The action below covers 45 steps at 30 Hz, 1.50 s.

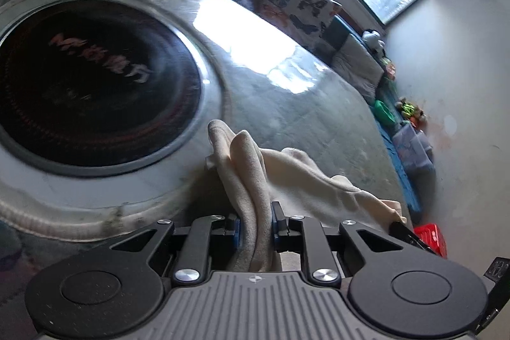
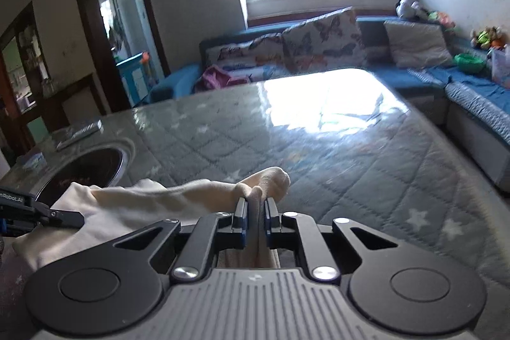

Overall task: Fold clothes
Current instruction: 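Lift and carry the folded sweatshirt away from the hob with the left tool, then lower the folded sweatshirt flat onto the table with the left tool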

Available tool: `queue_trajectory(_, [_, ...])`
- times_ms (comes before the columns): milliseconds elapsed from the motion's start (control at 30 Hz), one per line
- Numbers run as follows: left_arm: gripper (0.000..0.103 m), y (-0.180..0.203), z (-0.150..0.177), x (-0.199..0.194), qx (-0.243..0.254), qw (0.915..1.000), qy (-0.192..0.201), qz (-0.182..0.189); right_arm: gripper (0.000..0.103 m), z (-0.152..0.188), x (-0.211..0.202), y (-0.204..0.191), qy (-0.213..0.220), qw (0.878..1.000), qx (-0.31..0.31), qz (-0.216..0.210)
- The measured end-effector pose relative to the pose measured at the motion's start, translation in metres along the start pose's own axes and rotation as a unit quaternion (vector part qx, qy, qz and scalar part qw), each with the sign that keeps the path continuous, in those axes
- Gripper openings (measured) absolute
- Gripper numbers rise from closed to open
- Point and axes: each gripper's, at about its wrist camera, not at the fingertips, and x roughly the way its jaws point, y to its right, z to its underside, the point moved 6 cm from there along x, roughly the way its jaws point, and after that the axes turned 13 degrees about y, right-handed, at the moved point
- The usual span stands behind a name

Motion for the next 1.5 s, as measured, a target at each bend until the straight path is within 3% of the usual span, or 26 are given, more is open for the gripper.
queue_trajectory(167, [0.018, 0.040, 0.011, 0.015, 0.030, 0.9988, -0.018, 0.035, 0.009, -0.013, -0.029, 0.020, 0.018, 0.999, -0.011, 0.030])
queue_trajectory(400, [0.017, 0.102, 0.044, 0.050, 0.066, 0.9927, -0.063, 0.079, 0.009, -0.022, -0.059, 0.081, 0.017, 0.993, -0.030, 0.116])
queue_trajectory(600, [0.018, 0.149, 0.065, 0.070, 0.099, 0.9863, -0.079, 0.105, 0.009, -0.025, -0.071, 0.123, 0.011, 0.984, -0.041, 0.171])
queue_trajectory(767, [0.018, 0.161, 0.079, 0.085, 0.128, 0.9831, -0.091, 0.095, 0.009, -0.018, -0.065, 0.141, 0.000, 0.980, -0.034, 0.194])
queue_trajectory(1033, [0.041, 0.148, 0.067, 0.079, 0.152, 0.9836, -0.070, 0.069, 0.010, -0.004, -0.056, 0.163, -0.020, 0.975, -0.017, 0.222])
queue_trajectory(1200, [0.039, 0.150, 0.050, 0.069, 0.160, 0.9847, -0.033, 0.061, 0.010, -0.015, -0.062, 0.157, 0.001, 0.980, -0.008, 0.197])
queue_trajectory(1333, [0.034, 0.168, 0.050, 0.074, 0.166, 0.9819, -0.037, 0.084, 0.010, -0.012, -0.046, 0.144, -0.010, 0.987, -0.007, 0.158])
queue_trajectory(1500, [0.031, 0.188, 0.060, 0.097, 0.176, 0.9782, -0.058, 0.095, 0.010, -0.003, -0.020, 0.140, -0.032, 0.988, -0.006, 0.150])
